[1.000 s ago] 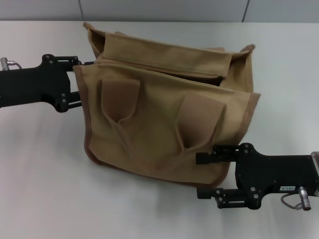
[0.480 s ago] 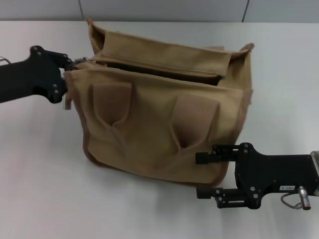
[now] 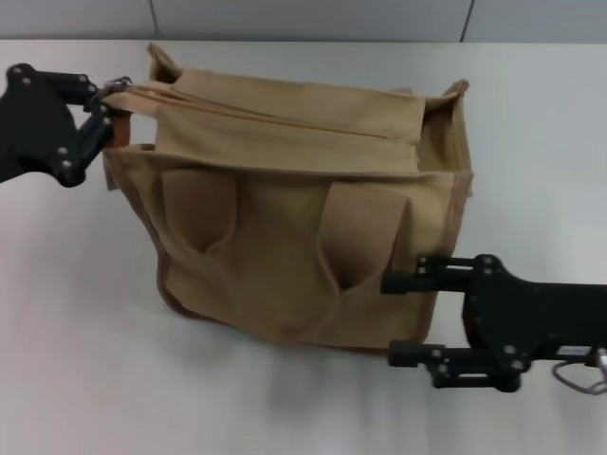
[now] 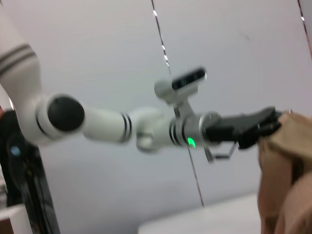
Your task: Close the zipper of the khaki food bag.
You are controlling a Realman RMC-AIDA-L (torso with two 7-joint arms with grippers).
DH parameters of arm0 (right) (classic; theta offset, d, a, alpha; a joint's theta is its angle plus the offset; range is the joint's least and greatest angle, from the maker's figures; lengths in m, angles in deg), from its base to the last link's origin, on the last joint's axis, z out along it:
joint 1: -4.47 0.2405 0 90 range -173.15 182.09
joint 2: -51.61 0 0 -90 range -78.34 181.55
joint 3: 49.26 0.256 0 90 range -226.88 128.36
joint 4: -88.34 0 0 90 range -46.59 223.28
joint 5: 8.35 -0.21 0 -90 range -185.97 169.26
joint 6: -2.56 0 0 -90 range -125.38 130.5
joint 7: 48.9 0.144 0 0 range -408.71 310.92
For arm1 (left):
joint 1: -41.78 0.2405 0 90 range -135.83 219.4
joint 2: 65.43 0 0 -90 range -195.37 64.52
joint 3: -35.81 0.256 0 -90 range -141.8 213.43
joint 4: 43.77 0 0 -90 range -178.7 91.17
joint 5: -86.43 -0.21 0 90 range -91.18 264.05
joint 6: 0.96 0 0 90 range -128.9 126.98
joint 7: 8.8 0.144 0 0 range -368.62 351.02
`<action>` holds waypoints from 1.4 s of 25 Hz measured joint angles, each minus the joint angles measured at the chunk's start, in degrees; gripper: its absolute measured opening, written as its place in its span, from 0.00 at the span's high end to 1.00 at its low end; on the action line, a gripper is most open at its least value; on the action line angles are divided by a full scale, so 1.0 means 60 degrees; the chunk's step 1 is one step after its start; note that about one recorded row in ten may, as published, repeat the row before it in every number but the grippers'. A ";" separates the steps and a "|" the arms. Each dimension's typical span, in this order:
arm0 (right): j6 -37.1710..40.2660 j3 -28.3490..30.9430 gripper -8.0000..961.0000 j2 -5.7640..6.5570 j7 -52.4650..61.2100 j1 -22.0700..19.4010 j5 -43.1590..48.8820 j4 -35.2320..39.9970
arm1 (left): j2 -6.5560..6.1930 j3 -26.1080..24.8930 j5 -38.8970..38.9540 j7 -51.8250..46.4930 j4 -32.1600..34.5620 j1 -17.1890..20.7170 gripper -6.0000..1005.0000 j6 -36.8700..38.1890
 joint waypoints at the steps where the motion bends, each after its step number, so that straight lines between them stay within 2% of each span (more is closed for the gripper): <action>1: 0.0267 0.0202 0.29 0.0007 0.0010 -0.0020 -0.0005 0.0002 | 0.0021 0.0041 0.0203 0.0138 -0.0026 0.0079 0.97 0.0066; 5: 0.1338 0.1018 0.29 0.0014 0.0023 -0.0073 -0.0011 0.0022 | 0.0051 0.0251 0.1040 0.0787 -0.0345 0.0328 0.97 0.0341; 9: 0.1836 0.1412 0.29 0.0000 0.0030 0.0093 -0.0064 -0.0023 | 0.0055 0.0540 0.1279 0.1199 -0.0510 0.0370 0.97 0.0436; 15: 0.1432 0.1601 0.29 -0.0041 0.0086 0.0575 -0.0825 -0.0651 | 0.0095 0.1107 0.1311 0.1789 -0.0306 0.0347 0.97 0.0426; 19: 0.0708 0.1622 0.29 -0.0069 0.0059 0.0947 -0.0987 -0.1023 | 0.0046 0.1394 0.1265 0.1675 0.0335 0.0222 0.97 0.0239; 23: -0.0374 0.1637 0.29 -0.0090 0.0034 0.1328 -0.1008 -0.1469 | 0.0013 0.1914 0.0782 0.0833 0.1667 0.0098 0.97 -0.0316; 26: -0.0687 0.1640 0.29 -0.0092 0.0032 0.1434 -0.1010 -0.1576 | -0.0001 0.2240 0.0139 -0.0133 0.2897 0.0007 0.97 -0.0586; 35: -0.0936 0.1656 0.29 -0.0109 0.0049 0.1815 -0.1025 -0.1813 | -0.0029 0.2867 -0.2087 -0.3861 0.6495 -0.0307 0.97 -0.0280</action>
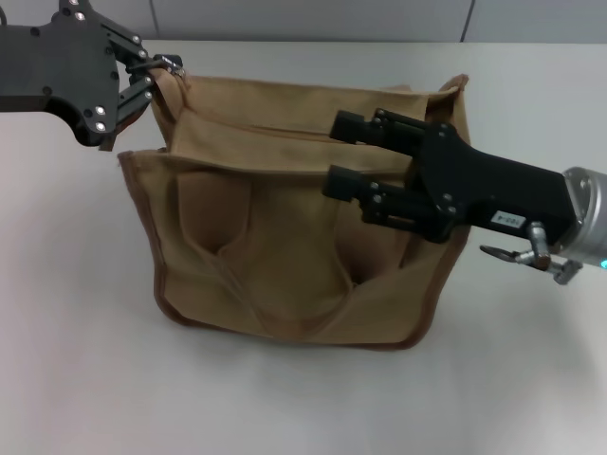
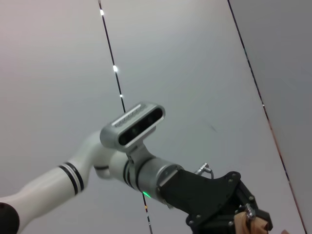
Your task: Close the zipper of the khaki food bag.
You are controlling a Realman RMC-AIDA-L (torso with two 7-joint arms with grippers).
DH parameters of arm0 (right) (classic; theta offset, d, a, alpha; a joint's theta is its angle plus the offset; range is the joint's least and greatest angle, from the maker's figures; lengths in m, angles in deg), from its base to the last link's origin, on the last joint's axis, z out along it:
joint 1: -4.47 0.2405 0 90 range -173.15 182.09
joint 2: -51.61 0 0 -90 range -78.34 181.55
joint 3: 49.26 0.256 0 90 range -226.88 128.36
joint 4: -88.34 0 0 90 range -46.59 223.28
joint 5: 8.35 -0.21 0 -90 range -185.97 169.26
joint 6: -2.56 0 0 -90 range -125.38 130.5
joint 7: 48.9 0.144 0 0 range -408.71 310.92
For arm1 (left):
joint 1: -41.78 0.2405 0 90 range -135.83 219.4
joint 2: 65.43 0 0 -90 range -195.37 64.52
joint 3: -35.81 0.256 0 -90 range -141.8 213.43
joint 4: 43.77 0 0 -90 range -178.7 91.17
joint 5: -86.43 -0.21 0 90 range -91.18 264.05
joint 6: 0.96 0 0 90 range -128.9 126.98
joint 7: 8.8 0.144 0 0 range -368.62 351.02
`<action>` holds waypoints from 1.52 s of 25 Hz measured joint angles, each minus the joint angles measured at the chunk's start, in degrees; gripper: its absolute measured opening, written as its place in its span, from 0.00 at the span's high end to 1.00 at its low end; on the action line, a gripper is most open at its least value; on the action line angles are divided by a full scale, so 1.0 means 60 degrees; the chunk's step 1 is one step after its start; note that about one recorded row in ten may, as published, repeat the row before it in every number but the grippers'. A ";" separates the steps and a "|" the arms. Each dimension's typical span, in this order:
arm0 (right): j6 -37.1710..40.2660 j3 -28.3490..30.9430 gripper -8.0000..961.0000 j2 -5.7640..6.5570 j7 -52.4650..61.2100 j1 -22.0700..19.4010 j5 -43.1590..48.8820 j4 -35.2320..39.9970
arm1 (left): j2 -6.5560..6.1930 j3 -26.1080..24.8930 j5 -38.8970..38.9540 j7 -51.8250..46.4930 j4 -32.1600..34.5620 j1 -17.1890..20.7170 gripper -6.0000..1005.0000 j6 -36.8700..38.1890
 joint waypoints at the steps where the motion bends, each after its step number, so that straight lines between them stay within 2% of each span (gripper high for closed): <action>1: -0.0066 0.0003 0.29 0.0000 0.0026 0.0053 -0.0002 -0.0009 | -0.0003 0.0159 -0.0282 -0.0374 0.0378 -0.0013 0.97 0.0036; 10: -0.0705 -0.0037 0.29 0.0000 0.0071 0.0509 -0.0005 -0.0164 | 0.0061 0.2023 -0.2377 -0.2274 0.3303 -0.0068 0.97 0.0000; 16: -0.0901 -0.0055 0.29 0.0001 0.0074 0.0603 -0.0006 -0.0170 | 0.0070 0.2486 -0.2922 -0.2459 0.4772 -0.0050 0.97 -0.0098; 24: -0.0968 -0.0007 0.34 0.0001 0.0016 0.0769 -0.0121 -0.0179 | 0.0079 0.3074 -0.2960 -0.1942 0.4911 0.0278 0.97 -0.0757; 28: -0.0995 -0.0080 0.37 0.0001 0.0029 0.1055 -0.0374 -0.0184 | 0.0076 0.3771 -0.2971 -0.1626 0.4901 0.0687 0.97 -0.1392; 38: -0.1535 -0.0002 0.46 -0.0026 0.0063 0.1600 -0.0481 -0.0538 | 0.0069 0.4297 -0.3105 -0.1023 0.4947 0.0817 0.97 -0.1670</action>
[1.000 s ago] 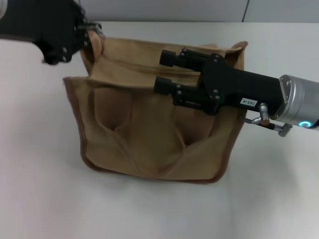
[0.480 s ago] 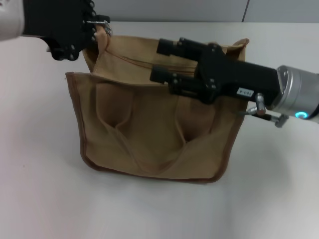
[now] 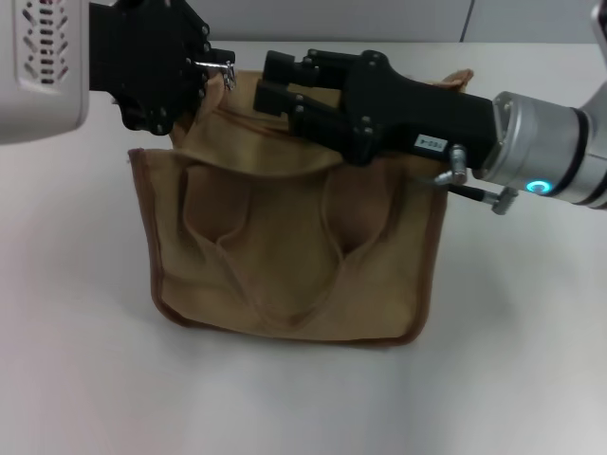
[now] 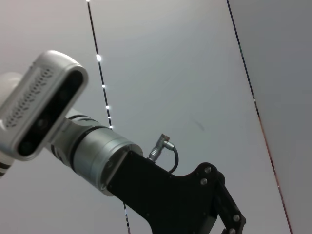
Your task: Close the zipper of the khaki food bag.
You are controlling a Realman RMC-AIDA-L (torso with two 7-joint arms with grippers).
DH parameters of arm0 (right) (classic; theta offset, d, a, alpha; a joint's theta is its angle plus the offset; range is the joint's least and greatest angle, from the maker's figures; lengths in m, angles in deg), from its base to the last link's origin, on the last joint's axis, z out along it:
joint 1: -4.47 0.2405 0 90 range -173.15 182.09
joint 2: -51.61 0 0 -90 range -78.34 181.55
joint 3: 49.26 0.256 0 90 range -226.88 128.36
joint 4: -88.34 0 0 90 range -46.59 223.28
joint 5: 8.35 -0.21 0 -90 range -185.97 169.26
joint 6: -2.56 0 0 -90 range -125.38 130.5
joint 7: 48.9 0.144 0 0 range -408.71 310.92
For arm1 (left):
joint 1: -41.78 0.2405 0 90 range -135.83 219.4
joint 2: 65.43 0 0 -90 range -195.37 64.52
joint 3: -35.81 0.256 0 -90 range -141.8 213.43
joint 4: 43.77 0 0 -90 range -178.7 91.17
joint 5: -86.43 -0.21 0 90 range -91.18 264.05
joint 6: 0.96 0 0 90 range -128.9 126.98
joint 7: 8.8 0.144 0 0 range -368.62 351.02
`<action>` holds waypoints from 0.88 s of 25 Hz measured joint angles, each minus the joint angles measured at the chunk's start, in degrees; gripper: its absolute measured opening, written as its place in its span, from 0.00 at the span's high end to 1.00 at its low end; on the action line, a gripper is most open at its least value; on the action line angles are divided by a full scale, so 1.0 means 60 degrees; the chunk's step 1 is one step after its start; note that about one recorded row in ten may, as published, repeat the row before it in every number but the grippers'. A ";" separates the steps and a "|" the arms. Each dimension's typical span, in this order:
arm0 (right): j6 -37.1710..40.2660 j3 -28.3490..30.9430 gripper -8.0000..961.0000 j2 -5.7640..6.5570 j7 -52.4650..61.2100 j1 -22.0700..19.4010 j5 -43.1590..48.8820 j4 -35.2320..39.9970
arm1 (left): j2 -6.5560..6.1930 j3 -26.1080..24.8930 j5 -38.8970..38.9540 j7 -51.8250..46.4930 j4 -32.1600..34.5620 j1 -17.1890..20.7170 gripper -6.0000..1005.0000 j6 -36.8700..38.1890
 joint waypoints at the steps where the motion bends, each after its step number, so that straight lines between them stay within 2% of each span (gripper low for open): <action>1: -0.0075 -0.0004 0.47 -0.0002 0.0002 0.0067 -0.0001 -0.0057 | 0.0005 0.0024 -0.0001 0.0038 0.0000 0.0001 0.97 -0.0003; 7: -0.0530 0.0012 0.68 -0.0003 0.0011 0.0346 -0.0017 -0.0360 | 0.0007 0.0076 -0.0002 0.0099 0.0007 0.0001 0.97 -0.0052; 12: -0.0868 0.0022 0.80 -0.0003 0.0012 0.0557 -0.0023 -0.0577 | 0.0007 0.0079 -0.0010 0.0153 0.0013 0.0031 0.97 -0.0098; 22: -0.1060 -0.0068 0.85 0.0001 -0.0048 0.0766 -0.0019 -0.0738 | 0.0009 0.0101 -0.0014 0.0157 -0.0073 0.0113 0.97 -0.0402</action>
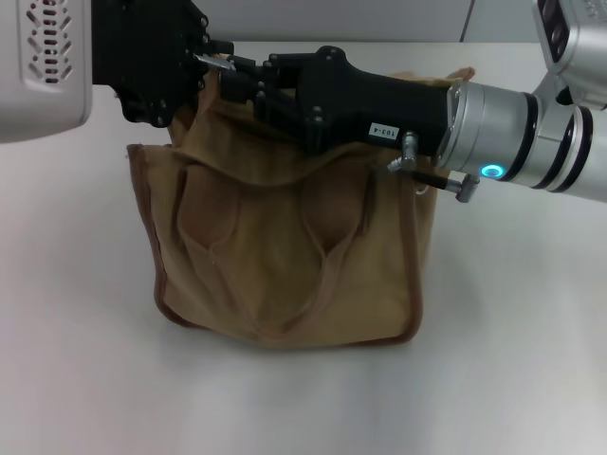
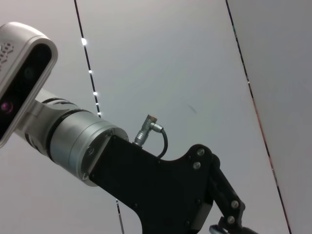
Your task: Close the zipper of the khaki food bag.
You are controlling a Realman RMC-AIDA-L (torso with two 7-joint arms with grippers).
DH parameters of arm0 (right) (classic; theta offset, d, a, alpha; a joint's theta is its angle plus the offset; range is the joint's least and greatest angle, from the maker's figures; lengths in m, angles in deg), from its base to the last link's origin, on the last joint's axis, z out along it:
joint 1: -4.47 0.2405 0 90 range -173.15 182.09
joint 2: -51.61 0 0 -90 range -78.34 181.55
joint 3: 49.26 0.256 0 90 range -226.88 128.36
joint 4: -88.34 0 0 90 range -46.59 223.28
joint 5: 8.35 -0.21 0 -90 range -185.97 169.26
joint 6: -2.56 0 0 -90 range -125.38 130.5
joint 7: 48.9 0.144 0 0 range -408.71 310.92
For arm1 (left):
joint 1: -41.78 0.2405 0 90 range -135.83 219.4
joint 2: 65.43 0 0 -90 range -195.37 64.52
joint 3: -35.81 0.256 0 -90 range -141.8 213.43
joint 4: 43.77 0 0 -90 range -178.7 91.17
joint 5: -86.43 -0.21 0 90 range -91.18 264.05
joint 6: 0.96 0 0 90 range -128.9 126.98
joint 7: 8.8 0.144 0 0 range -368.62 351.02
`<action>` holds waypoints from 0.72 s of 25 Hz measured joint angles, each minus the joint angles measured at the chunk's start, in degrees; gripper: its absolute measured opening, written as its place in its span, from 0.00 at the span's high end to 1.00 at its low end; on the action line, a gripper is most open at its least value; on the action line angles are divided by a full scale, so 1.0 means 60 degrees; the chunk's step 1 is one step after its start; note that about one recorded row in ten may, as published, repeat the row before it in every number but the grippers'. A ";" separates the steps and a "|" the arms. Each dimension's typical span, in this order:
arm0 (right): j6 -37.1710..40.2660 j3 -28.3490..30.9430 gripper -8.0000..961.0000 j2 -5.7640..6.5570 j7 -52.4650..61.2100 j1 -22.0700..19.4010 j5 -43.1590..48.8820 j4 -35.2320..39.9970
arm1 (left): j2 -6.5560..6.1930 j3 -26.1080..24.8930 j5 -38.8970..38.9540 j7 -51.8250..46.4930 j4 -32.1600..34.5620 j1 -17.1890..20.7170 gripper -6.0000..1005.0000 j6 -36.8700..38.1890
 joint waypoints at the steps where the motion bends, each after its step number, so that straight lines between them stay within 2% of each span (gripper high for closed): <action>1: 0.0008 -0.0001 0.85 -0.0002 -0.0005 -0.0023 0.0008 0.0001 | 0.0006 -0.0002 0.0013 0.0000 -0.0014 0.0009 0.97 -0.0023; 15: 0.0190 -0.0016 0.89 -0.0005 -0.0039 -0.0543 0.0032 0.0192 | 0.0005 -0.0085 0.0083 -0.0132 -0.0232 0.0236 0.96 -0.0237; 18: 0.0267 -0.0028 0.93 -0.0004 -0.0039 -0.0533 0.0027 0.0189 | 0.0003 -0.0043 0.0109 -0.0134 -0.0237 0.0345 0.96 -0.0296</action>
